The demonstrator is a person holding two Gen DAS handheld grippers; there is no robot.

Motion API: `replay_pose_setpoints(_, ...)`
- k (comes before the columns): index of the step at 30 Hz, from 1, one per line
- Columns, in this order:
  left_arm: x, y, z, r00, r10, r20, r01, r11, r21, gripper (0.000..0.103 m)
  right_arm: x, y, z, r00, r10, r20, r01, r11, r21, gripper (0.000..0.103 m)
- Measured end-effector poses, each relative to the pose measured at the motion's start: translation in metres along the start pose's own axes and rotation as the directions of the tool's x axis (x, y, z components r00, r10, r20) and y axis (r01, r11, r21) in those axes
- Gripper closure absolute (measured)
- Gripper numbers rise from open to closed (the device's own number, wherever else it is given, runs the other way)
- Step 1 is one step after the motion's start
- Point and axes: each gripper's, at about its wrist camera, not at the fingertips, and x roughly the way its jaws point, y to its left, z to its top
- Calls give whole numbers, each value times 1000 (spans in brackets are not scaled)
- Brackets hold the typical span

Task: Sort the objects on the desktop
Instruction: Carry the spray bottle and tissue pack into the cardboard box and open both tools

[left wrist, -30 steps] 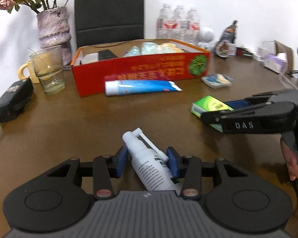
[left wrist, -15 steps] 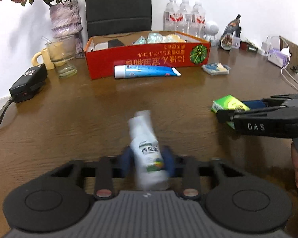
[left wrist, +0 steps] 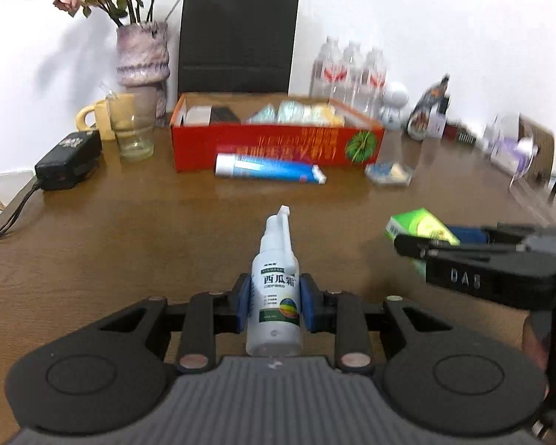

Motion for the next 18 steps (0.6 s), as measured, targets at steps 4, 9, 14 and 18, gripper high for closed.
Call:
replay_pose_setpoints(4,9,13,46,998,-12,69,15,999,-47,75,-6,-10,37,997,6,72,-7,1000,12,60)
replay_pose_setpoints(9,69,43,139,997,-25,75,36,989,-142,75,13,-25,107,990,52,128,-59,997,53,59)
replay_pose_setpoints(14,166,71,192,998,57,-25,-61,969,-239,75,102,-20,185,990,133,57,-139,982,131,59)
replay_pose_setpoints(18,227,97,208,986,119,-116,-147,950,-277,75,188,-9,215,986,159,-44,-149,973,179,59)
